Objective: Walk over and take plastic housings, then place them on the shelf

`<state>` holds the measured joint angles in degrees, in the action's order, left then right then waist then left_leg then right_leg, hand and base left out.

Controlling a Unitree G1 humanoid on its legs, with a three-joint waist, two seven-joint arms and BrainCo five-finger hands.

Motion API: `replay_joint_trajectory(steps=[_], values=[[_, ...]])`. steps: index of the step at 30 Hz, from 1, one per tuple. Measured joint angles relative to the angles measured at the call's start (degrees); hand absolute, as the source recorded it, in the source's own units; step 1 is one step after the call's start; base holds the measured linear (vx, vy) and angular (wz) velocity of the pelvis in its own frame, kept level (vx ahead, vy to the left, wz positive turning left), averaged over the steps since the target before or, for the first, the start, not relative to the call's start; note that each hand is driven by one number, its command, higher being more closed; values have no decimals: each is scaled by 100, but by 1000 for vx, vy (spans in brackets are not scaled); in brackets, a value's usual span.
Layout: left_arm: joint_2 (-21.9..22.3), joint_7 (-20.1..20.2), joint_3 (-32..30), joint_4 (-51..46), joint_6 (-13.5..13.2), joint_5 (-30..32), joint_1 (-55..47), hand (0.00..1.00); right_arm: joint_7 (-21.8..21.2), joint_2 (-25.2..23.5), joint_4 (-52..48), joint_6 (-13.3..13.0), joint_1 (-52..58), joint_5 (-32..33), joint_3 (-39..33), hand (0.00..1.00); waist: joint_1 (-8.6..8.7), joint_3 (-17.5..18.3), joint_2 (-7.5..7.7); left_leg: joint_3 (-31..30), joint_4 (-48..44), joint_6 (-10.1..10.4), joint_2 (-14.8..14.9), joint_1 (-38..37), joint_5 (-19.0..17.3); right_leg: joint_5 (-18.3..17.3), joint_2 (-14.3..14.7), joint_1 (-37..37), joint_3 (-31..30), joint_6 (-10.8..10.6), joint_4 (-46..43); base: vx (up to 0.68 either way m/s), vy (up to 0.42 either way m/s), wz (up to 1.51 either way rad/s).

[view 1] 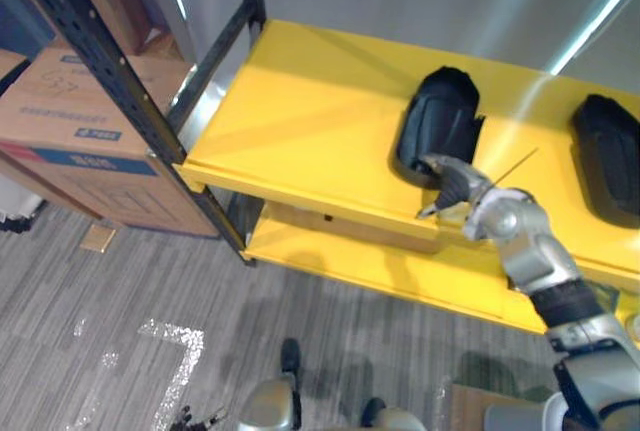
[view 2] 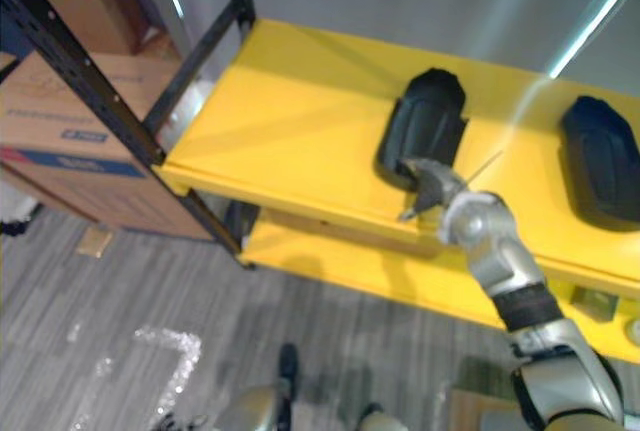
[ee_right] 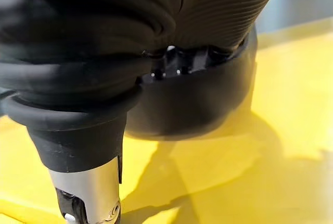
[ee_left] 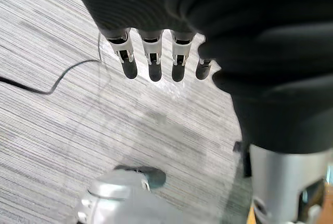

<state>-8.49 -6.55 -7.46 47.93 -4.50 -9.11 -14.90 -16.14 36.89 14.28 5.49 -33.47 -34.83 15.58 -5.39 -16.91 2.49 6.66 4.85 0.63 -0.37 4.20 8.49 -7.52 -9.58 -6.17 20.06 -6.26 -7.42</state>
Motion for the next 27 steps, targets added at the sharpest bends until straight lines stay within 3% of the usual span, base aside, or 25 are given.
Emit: replay_joint_trajectory(steps=[1,5,11,12,14,19,23,24,25,27], values=[[1,-1,44,-4,0,0,87,0,19,6,2,7,-147,-44,32,100,10,-98,-51,3,-3,-4,20,27,28,-18,11,55,-17,27,-70,-71,-16,-5],[-46,-4,143,-101,-14,-15,320,0,37,82,-43,-5,-722,-197,243,100,138,-432,-159,10,-2,32,100,215,132,-112,50,362,-85,69,-307,-153,-11,-6],[-87,-15,385,-199,-37,-231,653,0,438,357,-111,58,-1088,-660,438,100,171,-687,-381,13,24,64,191,493,125,-230,73,822,-130,80,-608,-129,-11,1],[-116,-16,399,-192,-34,-235,665,0,462,392,-155,66,-1115,-670,439,100,192,-705,-362,46,-4,151,180,553,59,-208,41,892,-135,109,-565,-64,19,0],[-228,-23,396,-169,-18,-240,648,0,499,418,-297,65,-1138,-674,444,100,214,-740,-337,9,-221,-2,193,751,171,-142,46,1054,-190,104,-623,-26,19,-25],[-375,-111,385,-177,-41,-446,914,0,638,632,-252,28,-1155,-876,596,100,290,-765,-327,13,-215,-7,100,808,162,-89,-8,1172,-308,63,-713,3,1,-4],[-354,-112,427,-166,-28,-453,976,0,862,889,-164,-208,-1306,-905,681,100,291,-801,-469,-10,1,16,117,824,147,-81,19,1248,-281,66,-689,-18,-19,9],[-355,-105,433,-157,-27,-453,973,0,927,985,-115,-310,-1338,-933,729,100,284,-799,-497,29,3,168,122,851,41,-62,16,1243,-282,89,-607,-24,-6,6],[-352,-98,431,-146,-25,-453,990,0,941,1075,-72,-428,-1391,-938,776,100,279,-799,-456,38,-156,92,81,918,86,31,-64,1253,-263,103,-496,-10,1,-9],[-355,-77,424,-117,-19,-454,953,0,1106,1098,26,-546,-1448,-938,889,100,289,-796,-535,-3,-317,-64,103,920,114,95,-20,1296,-294,16,-635,44,1,-18]])
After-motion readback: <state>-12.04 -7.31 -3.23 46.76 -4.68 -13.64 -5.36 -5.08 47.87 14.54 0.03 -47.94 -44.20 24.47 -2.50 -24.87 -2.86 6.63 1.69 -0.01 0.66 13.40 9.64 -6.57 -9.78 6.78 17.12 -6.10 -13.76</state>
